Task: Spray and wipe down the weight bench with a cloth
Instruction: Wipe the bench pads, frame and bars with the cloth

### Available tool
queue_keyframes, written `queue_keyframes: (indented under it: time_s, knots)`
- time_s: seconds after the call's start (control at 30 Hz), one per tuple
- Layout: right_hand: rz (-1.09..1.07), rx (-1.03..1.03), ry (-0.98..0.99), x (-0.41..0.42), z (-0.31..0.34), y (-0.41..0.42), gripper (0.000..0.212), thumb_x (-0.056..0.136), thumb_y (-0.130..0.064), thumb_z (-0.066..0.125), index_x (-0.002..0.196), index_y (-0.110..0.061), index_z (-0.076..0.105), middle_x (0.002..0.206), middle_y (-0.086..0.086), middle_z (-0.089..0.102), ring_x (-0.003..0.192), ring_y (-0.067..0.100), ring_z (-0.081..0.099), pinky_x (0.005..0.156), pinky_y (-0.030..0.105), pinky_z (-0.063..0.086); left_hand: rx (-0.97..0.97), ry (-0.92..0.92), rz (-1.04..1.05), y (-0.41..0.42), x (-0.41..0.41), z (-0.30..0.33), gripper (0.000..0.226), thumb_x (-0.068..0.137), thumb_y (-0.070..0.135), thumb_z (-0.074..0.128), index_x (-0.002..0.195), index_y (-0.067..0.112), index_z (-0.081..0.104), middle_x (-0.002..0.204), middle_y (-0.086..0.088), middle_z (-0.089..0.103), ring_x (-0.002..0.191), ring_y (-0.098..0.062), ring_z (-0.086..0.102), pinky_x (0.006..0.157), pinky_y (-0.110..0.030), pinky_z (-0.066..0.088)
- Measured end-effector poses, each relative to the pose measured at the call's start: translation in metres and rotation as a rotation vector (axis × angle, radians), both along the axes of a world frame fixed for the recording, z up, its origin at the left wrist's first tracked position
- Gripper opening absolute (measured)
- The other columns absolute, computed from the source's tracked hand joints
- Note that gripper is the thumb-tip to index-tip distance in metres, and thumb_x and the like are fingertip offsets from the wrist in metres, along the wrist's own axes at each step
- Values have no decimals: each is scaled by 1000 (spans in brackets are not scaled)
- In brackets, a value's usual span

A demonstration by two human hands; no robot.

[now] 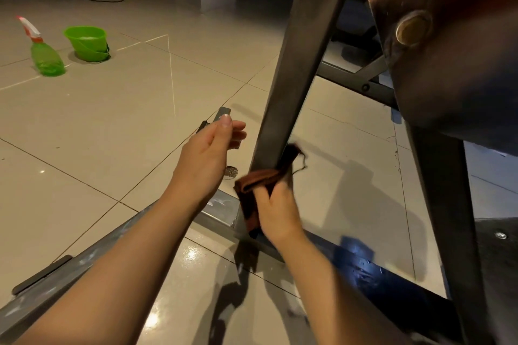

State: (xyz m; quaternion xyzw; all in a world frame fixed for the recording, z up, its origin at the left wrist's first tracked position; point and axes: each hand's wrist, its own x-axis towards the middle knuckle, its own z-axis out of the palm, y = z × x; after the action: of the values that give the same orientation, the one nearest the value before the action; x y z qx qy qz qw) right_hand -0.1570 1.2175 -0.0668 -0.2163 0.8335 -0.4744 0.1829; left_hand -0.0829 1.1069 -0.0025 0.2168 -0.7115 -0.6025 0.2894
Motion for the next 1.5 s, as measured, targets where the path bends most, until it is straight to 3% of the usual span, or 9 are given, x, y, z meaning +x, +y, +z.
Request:
queue_keyframes:
  time_s: [0.1, 0.23, 0.4, 0.67, 0.83, 1.03, 1.13, 1.23, 1.5]
  knots:
    - [-63, 51, -101, 7, -14, 3, 7, 100, -31, 47, 98, -26, 44, 110, 7, 57, 97, 20, 57, 89, 39, 53, 41, -28, -62, 8, 1, 4, 50, 84, 61, 28, 105, 32, 62, 98, 17, 67, 96, 6, 60, 78, -11, 39]
    - [-73, -248, -87, 2, 46, -4, 10, 97, -28, 54, 101, -32, 45, 104, -8, 54, 94, 5, 53, 77, 17, 44, 67, -12, -56, 7, 5, 8, 57, 81, 64, 27, 106, 31, 65, 98, 16, 69, 97, 6, 61, 76, -11, 40]
    - [-21, -638, 154, -12, 118, -18, 71, 82, -33, 57, 147, -22, 29, 121, -8, 57, 103, 4, 57, 82, 13, 51, 84, 8, 11, 3, 13, 7, 53, 85, 70, 29, 102, 36, 66, 106, 16, 68, 103, 1, 61, 89, -22, 44]
    - [-67, -233, 180, -11, 53, -12, 38, 93, -41, 55, 123, -21, 46, 101, -10, 56, 92, 8, 54, 77, 18, 43, 175, 25, 90, 3, 6, 19, 48, 98, 52, 24, 97, 30, 66, 101, 11, 71, 99, -3, 64, 91, -28, 45]
    - [-39, -44, -64, -1, -2, -5, 21, 98, -40, 48, 110, -23, 46, 108, 5, 60, 99, 23, 59, 89, 43, 52, 147, -52, 61, 8, 1, 9, 51, 96, 57, 21, 98, 32, 65, 105, 11, 68, 102, -3, 61, 86, -27, 43]
    - [25, -301, 183, -23, 102, -4, 39, 96, -42, 51, 127, -18, 49, 103, -9, 59, 93, 0, 55, 59, 3, 43, 133, -26, 63, 5, -1, 14, 62, 75, 71, 22, 98, 32, 64, 100, 12, 68, 96, -1, 62, 87, -28, 44]
    - [33, -375, 344, -23, 132, -10, 21, 96, -44, 52, 109, -28, 47, 95, -15, 54, 86, -2, 52, 59, -1, 41, 128, -14, 42, 8, -4, 16, 61, 77, 69, 23, 112, 34, 58, 102, 5, 70, 99, -7, 63, 89, -31, 44]
    - [64, -287, 233, -21, 120, -4, 19, 95, -44, 54, 84, -31, 45, 84, -15, 53, 77, 1, 53, 62, 10, 44, 105, -14, 18, 13, -2, 14, 45, 86, 65, 25, 110, 39, 52, 105, 2, 69, 101, -7, 63, 88, -28, 45]
    - [-86, -64, 200, -13, 28, -15, 54, 93, -49, 51, 130, -9, 49, 104, 5, 62, 99, 26, 60, 88, 39, 52, 129, -148, -91, 13, 7, 5, 47, 94, 60, 19, 130, 38, 39, 108, 11, 60, 106, -9, 55, 89, -30, 41]
